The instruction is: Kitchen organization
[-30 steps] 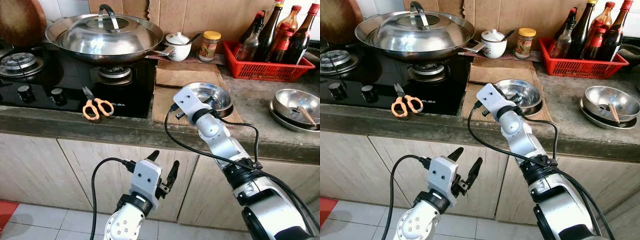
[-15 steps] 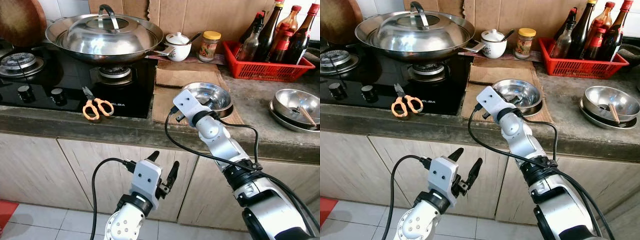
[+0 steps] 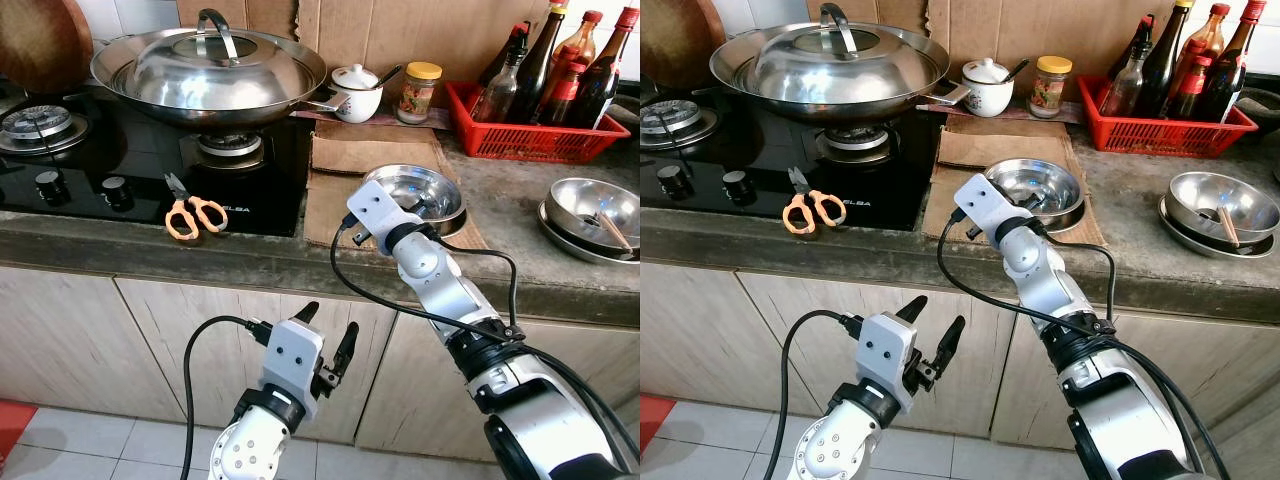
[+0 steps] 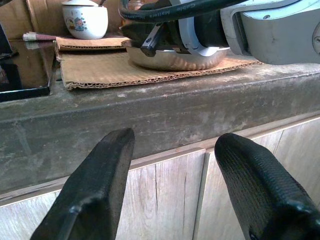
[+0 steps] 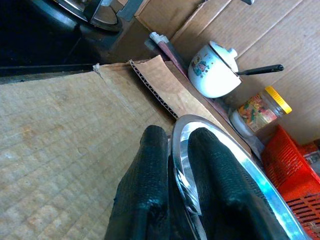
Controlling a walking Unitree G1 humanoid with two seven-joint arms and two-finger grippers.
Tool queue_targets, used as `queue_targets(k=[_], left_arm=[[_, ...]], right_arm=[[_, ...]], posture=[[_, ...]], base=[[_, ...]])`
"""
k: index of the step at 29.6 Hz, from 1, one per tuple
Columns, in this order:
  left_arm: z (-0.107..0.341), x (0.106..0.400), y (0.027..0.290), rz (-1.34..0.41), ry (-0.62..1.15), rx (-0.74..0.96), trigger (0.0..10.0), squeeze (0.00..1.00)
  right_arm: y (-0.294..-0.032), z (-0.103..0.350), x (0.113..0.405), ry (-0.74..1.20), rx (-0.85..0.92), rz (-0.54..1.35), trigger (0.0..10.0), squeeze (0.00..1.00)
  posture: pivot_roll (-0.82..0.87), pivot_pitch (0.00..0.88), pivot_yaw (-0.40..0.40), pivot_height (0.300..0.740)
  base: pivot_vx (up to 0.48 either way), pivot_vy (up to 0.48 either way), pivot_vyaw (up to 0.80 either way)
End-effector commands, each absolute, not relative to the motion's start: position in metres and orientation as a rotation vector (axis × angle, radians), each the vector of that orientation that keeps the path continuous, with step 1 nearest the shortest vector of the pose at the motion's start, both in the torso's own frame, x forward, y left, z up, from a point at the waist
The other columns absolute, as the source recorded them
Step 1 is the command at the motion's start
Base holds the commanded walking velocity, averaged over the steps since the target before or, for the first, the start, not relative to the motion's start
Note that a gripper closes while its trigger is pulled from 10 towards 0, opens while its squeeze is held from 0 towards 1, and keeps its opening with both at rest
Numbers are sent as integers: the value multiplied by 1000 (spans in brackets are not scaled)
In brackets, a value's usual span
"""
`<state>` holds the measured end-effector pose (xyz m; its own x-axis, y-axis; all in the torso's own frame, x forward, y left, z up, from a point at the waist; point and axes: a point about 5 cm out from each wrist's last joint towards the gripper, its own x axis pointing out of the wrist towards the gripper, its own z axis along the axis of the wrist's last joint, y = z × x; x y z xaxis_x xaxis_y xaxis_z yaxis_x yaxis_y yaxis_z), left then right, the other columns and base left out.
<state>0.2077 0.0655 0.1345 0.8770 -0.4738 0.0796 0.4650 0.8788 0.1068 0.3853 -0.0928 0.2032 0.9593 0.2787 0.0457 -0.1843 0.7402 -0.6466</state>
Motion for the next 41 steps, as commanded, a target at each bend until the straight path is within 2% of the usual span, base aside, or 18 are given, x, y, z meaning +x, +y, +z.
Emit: queue_targets(k=[1, 2, 3, 17, 19, 20, 21, 26, 27, 31, 32, 41], left_arm=[[136, 209, 64, -500, -114, 73, 10000, 0], [136, 209, 64, -500, -114, 73, 10000, 0], [136, 209, 64, -501, -115, 73, 10000, 0], [136, 209, 63, -502, -114, 76, 10000, 0], [136, 209, 64, -502, -114, 75, 10000, 0], [136, 209, 64, -501, -113, 75, 10000, 0], [136, 209, 64, -501, -113, 75, 10000, 0], [135, 209, 63, -503, -113, 76, 10000, 0], [135, 209, 63, -503, -112, 76, 10000, 0], [134, 209, 63, -504, -112, 77, 10000, 0], [134, 209, 63, -504, -112, 77, 10000, 0], [134, 209, 63, -507, -112, 78, 10000, 0]], right_arm=[[-97, 208, 388, -143, -697, 235, 549, 0], [-97, 208, 388, -143, -697, 235, 549, 0], [-97, 209, 388, -147, -696, 233, 0, 0], [-96, 211, 388, -161, -701, 239, 0, 0], [-95, 210, 387, -159, -708, 244, 3255, 0], [-95, 210, 387, -157, -706, 246, 8902, 0], [-95, 210, 387, -158, -704, 247, 10000, 0], [-95, 210, 387, -160, -702, 247, 10000, 0], [-95, 210, 387, -160, -699, 250, 10000, 1000], [-95, 210, 387, -162, -707, 254, 10000, 1000], [-95, 210, 387, -161, -709, 254, 10000, 0], [-96, 211, 388, -166, -707, 243, 10000, 0]], posture=[[57, 56, -90, 740], [57, 56, -90, 740], [57, 56, -88, 740], [57, 57, -90, 740], [57, 55, -91, 740], [58, 51, -93, 740], [57, 52, -91, 740], [60, 48, -92, 740], [59, 47, -90, 740], [58, 45, -89, 740], [58, 45, -89, 740], [60, 38, -90, 740]], base=[[0, 0, 0], [0, 0, 0], [0, 0, 0], [0, 0, 0], [0, 0, 0], [0, 0, 0], [0, 0, 0], [0, 0, 0], [0, 0, 0], [0, 0, 0], [0, 0, 0], [0, 0, 0]])
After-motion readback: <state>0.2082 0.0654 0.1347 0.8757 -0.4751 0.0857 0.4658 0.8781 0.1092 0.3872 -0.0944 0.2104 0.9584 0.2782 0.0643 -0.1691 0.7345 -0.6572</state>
